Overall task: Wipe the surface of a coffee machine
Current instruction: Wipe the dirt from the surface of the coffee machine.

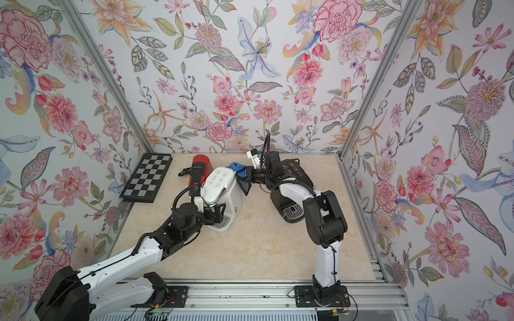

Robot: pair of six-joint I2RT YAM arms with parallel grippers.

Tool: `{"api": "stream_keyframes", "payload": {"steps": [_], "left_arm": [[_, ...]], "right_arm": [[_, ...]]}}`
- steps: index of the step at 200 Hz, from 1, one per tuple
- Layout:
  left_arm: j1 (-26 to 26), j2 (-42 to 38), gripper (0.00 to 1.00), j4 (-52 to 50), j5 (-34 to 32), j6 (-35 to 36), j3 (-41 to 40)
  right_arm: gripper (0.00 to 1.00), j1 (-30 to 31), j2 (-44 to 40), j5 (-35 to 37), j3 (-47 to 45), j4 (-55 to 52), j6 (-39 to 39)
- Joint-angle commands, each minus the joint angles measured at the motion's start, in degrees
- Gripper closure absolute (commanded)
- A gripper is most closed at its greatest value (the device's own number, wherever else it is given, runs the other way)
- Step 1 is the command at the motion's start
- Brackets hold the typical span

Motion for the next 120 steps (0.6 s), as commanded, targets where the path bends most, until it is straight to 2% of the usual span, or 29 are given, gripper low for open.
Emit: {"api": "stream_keyframes", "payload": {"steps": [1,46,91,120], "left_arm": [[-0.3,1.3,0.02,1.0,-1.9,-0.1,3.2],[-0.6,1.3,0.02,0.8,-2.1,0.0,3.1],[-0.6,0.2,0.02,1.6,-2.9,-0.5,0.9],[-0.6,1.4,0.02,2.3,-2.2,-0.4,1.0]], "right_arm": [[0.7,3.2,1.4,3.4,-3.5,-5.4,-3.7],[0.7,4.9,3.4,6.5,-7.2,-5.3,-5.5],[0.7,4.0,-1.3,8.0,-12.0,-5.5,-6.9],[0.69,4.1,0.1,4.2,-10.7,-7.0,-6.8]]}}
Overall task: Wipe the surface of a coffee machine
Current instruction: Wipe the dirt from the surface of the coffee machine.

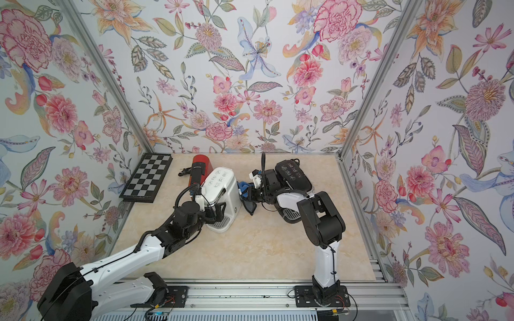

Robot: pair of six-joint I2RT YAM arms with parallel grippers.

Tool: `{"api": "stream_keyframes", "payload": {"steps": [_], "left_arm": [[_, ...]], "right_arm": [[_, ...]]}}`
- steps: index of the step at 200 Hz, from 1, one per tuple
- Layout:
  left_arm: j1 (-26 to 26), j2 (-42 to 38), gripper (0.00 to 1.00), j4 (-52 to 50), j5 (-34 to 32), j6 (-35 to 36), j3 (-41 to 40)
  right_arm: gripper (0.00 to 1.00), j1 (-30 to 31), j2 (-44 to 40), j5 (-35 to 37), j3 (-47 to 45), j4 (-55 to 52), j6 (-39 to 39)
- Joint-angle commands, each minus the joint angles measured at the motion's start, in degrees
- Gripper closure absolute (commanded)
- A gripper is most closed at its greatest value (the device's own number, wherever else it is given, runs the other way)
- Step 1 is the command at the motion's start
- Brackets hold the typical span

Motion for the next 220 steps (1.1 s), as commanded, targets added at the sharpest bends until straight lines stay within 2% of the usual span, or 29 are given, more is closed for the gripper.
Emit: {"api": "stream_keyframes", "payload": {"steps": [1,139,188,220], "left_arm": [[-0.4,-0.1,0.02,2.5,-0.9,-0.6,0.0],[-0.4,0.9,0.02,3.3,-1.2,-0.2,-0.3],[-0.5,2.2,0.02,4.1,-1.2,-0.1,-0.6],[-0.4,2.2,0.02,4.4,-0.7,-0.2,-0.4]], "right_arm": [[0.69,2.0,0.0,-6.1,1.3,-1.5,-1.4],[0.68,0.7,-12.7,-6.5,9.3,-2.2,-0.8],[0.67,0.3,-10.3,-5.1,5.1,-2.1,-0.9],[0.68,0.8,-5.7,-5.3,0.3,2.5,0.8]]}}
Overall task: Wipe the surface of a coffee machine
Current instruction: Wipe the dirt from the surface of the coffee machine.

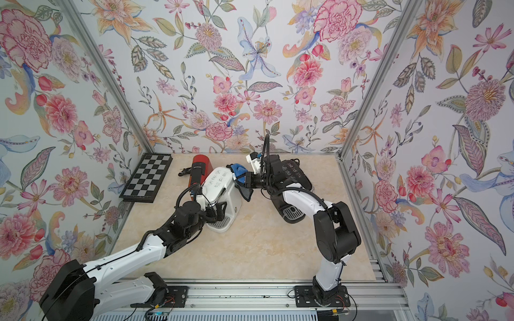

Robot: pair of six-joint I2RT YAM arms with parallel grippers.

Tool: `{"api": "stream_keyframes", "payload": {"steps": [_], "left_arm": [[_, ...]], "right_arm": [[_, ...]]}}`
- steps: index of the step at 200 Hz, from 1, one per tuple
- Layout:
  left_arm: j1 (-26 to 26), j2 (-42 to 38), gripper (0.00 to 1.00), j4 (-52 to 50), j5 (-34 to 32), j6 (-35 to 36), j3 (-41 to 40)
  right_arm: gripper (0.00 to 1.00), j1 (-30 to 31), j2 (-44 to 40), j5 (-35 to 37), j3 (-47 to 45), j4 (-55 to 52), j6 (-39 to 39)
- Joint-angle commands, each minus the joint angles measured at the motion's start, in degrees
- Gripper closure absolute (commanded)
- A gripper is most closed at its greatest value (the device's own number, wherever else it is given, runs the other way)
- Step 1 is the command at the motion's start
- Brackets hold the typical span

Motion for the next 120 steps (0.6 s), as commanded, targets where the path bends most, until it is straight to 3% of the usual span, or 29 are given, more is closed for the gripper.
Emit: {"api": "stream_keyframes", "payload": {"steps": [1,67,120], "left_arm": [[-0.4,0.8,0.01,2.0,-0.5,-0.4,-0.3],[-0.5,-2.2,0.01,-0.6,-2.3,-0.1,-0.2],[-1.2,-7.9,0.02,0.1,-6.1,1.2,-1.9]], "right_arm": [[0.68,0.5,4.4,-0.8,-3.9,3.5,1.3],[0.68,-0.1,10.4,-1.6,-7.0,7.8,2.9],[0.68,-0.3,5.7,-0.4,-5.4,4.4,0.8]]}}
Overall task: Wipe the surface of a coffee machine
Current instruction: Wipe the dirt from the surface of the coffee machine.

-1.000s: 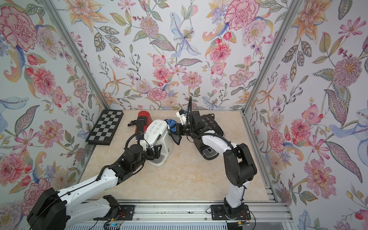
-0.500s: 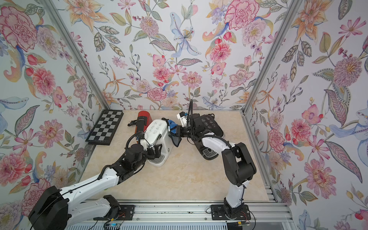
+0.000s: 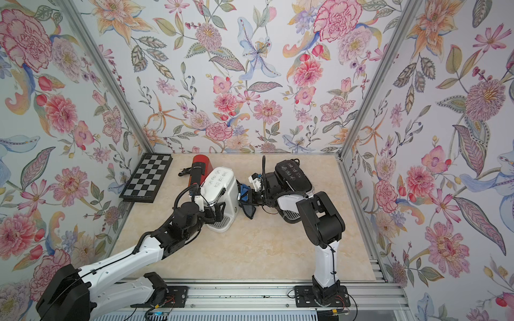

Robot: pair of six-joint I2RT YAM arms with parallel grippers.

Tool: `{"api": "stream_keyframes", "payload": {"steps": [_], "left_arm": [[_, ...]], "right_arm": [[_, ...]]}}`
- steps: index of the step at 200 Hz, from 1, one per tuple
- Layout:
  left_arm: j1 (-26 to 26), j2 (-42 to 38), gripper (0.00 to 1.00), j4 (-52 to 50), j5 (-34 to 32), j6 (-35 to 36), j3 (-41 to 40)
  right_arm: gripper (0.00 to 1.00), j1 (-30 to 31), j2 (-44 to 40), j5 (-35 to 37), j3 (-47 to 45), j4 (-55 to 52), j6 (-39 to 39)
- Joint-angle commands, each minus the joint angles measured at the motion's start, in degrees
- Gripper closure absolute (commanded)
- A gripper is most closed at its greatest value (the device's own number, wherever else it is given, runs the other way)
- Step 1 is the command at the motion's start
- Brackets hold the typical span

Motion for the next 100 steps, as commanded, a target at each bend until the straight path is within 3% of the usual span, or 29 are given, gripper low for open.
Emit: {"api": "stream_keyframes", "payload": {"steps": [1,100], "left_arm": [[-0.6,-4.9,0.02,2.7,-4.8,1.1,-1.6],[-0.6,-12.8,0.01,-4.1,-10.0,3.1,-1.1]], "right_arm": [[0.68,0.3,-4.7,0.1,1.8,-0.9,-1.7],[0.67,4.5,-26.2,13.0,-3.1,-9.6,-11.7]]}}
